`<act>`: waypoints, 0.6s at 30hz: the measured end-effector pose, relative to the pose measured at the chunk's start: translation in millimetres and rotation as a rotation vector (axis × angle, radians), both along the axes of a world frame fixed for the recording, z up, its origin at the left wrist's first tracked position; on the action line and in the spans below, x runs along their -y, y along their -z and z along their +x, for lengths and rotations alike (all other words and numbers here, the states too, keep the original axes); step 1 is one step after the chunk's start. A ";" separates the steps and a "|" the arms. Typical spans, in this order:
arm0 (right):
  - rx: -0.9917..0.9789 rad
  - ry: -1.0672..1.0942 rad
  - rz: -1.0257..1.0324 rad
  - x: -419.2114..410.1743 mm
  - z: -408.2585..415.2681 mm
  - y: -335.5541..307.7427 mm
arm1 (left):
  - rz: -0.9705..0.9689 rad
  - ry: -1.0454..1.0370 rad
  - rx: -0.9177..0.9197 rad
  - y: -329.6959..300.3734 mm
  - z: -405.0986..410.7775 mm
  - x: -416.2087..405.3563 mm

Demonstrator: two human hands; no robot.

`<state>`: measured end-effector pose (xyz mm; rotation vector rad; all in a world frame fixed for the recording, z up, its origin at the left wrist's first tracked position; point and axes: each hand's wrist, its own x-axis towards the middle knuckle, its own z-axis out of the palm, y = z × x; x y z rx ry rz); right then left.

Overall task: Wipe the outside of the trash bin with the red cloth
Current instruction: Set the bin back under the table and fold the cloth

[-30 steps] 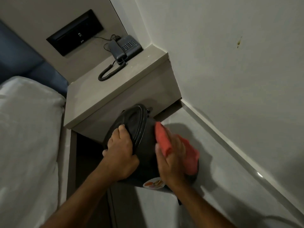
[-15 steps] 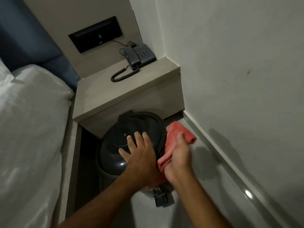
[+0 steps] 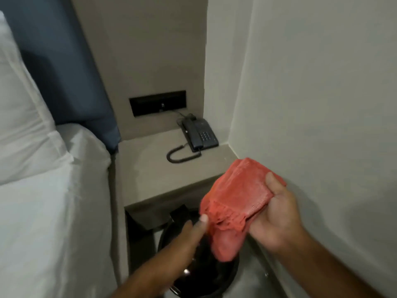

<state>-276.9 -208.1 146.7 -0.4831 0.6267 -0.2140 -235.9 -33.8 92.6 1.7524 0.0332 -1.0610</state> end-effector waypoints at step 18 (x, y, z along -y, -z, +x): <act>-0.186 -0.342 -0.432 -7.4 76.6 -261.6 | -0.222 -0.606 0.137 -321.1 88.0 -43.4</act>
